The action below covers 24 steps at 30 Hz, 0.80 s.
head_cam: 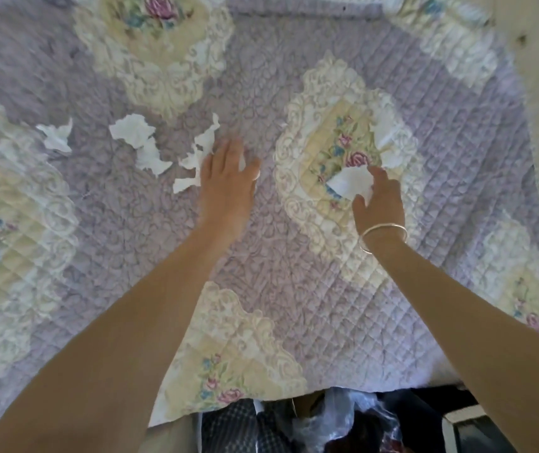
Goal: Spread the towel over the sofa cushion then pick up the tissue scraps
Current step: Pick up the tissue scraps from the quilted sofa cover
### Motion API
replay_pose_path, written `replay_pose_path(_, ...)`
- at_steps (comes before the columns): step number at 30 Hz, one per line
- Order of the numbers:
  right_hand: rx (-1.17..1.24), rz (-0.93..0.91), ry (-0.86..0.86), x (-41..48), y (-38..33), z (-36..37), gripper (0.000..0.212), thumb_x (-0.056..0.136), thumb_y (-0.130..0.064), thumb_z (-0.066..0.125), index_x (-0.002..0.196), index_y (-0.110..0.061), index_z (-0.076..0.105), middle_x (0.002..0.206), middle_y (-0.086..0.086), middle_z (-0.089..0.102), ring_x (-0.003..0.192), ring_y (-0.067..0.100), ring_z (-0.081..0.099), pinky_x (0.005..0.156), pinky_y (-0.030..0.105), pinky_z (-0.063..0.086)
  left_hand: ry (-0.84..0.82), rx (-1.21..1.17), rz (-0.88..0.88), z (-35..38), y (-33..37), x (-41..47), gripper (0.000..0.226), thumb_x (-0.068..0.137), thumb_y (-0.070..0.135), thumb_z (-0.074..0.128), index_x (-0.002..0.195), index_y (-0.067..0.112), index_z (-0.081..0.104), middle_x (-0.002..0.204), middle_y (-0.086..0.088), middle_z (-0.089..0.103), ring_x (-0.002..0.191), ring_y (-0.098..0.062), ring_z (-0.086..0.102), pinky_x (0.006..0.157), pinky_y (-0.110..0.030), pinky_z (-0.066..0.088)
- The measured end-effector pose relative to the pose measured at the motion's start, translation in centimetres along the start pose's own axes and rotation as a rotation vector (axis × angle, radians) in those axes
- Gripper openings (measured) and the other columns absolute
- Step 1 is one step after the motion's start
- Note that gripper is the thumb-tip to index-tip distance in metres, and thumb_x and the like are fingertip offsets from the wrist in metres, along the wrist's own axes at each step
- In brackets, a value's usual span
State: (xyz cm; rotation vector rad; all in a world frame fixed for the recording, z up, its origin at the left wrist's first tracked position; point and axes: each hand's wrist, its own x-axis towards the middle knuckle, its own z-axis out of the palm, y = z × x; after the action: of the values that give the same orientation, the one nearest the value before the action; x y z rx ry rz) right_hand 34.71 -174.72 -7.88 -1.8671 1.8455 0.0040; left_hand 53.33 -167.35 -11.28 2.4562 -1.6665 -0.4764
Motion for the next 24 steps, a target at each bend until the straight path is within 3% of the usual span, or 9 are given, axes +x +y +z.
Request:
replay_pose_path(3, -0.086, 0.027, -0.118, 1.6, -0.6, 0.9, 0.054, 0.094, -0.023, 0.048, 0.143, -0.018, 0.029, 0.139, 0.019, 0.032, 0.122, 0.037, 0.043, 0.103, 0.041, 0.038, 0.047, 0.007, 0.023, 1.2, -0.4, 0.2, 0.045, 0.085, -0.002, 0.057, 0.128, 0.012, 0.051, 0.138, -0.012, 0.045, 0.128, -0.034, 0.039, 0.101, -0.041, 0.035)
replay_pose_path(5, -0.122, 0.023, -0.092, 2.0, -0.7, 1.4, 0.047, 0.092, -0.024, 0.053, 0.135, -0.014, 0.041, 0.134, 0.02, 0.035, 0.118, 0.037, 0.044, 0.102, 0.039, 0.038, 0.107, -0.049, 0.092, 1.5, -0.5, -0.4, 0.044, 0.067, -0.015, 0.067, 0.106, 0.002, 0.064, 0.106, -0.019, 0.063, 0.099, -0.038, 0.059, 0.07, -0.038, 0.05)
replay_pose_path(8, -0.15, 0.022, -0.028, 2.6, -1.0, 1.6, 0.033, 0.091, -0.018, 0.053, 0.12, -0.003, 0.051, 0.126, 0.024, 0.043, 0.108, 0.039, 0.053, 0.093, 0.038, 0.043, 0.144, -0.207, 0.172, 1.2, -1.0, -1.8, 0.049, 0.053, -0.026, 0.068, 0.094, 0.0, 0.065, 0.085, -0.022, 0.063, 0.075, -0.037, 0.063, 0.046, -0.027, 0.044)
replay_pose_path(12, -0.061, -0.034, 0.009, 2.7, -2.9, 1.8, 0.019, 0.091, -0.011, 0.049, 0.101, 0.004, 0.056, 0.103, 0.026, 0.057, 0.095, 0.035, 0.055, 0.074, 0.035, 0.039, 0.308, -0.285, -0.015, 0.0, -3.5, -3.2, 0.059, 0.061, -0.026, 0.06, 0.109, 0.007, 0.058, 0.098, -0.025, 0.059, 0.085, -0.039, 0.06, 0.058, -0.034, 0.052)
replay_pose_path(14, 0.034, -0.127, 0.003, 2.1, -5.0, 2.5, 0.011, 0.09, -0.008, 0.049, 0.095, 0.001, 0.053, 0.089, 0.018, 0.052, 0.079, 0.027, 0.048, 0.064, 0.029, 0.031, 0.364, -0.26, -0.155, -0.6, -5.0, -2.9, 0.056, 0.066, -0.021, 0.061, 0.112, 0.009, 0.06, 0.106, -0.024, 0.058, 0.097, -0.033, 0.053, 0.069, -0.039, 0.053)
replay_pose_path(16, 0.108, -0.266, -0.031, 1.9, -8.1, 3.5, 0.019, 0.088, -0.004, 0.049, 0.106, 0.001, 0.051, 0.094, 0.012, 0.051, 0.079, 0.021, 0.047, 0.06, 0.023, 0.029, 0.297, -0.179, -0.2, -0.6, -6.3, -2.6, 0.05, 0.073, -0.008, 0.065, 0.119, 0.013, 0.058, 0.124, -0.021, 0.053, 0.114, -0.03, 0.045, 0.088, -0.045, 0.047)
replay_pose_path(18, 0.102, -0.424, -0.105, 1.7, -11.6, 4.3, 0.04, 0.087, -0.001, 0.05, 0.126, -0.006, 0.044, 0.114, 0.014, 0.051, 0.09, 0.028, 0.054, 0.07, 0.027, 0.042, 0.156, -0.119, -0.187, 0.1, -7.3, -2.4, 0.047, 0.082, 0.005, 0.063, 0.128, 0.012, 0.053, 0.141, -0.017, 0.044, 0.133, -0.037, 0.035, 0.105, -0.051, 0.033)
replay_pose_path(22, -0.143, -0.629, -0.356, 1.8, -17.2, 6.0, 0.068, 0.088, -0.001, 0.049, 0.146, -0.025, 0.021, 0.142, 0.012, 0.027, 0.097, 0.027, 0.055, 0.083, 0.033, 0.049, 0.174, -0.074, -0.054, 1.5, -8.2, -2.4, 0.054, 0.071, -0.002, 0.07, 0.12, 0.016, 0.055, 0.126, -0.017, 0.058, 0.122, -0.035, 0.045, 0.094, -0.051, 0.044)
replay_pose_path(24, -0.31, -0.7, -0.481, 2.1, -18.9, 7.3, 0.05, 0.09, -0.003, 0.047, 0.136, -0.024, 0.04, 0.139, 0.01, 0.032, 0.111, 0.029, 0.053, 0.087, 0.034, 0.049, 0.229, -0.132, 0.001, 1.5, -8.2, -2.2, 0.054, 0.063, -0.006, 0.07, 0.109, 0.016, 0.051, 0.104, -0.018, 0.064, 0.098, -0.031, 0.051, 0.077, -0.042, 0.052)
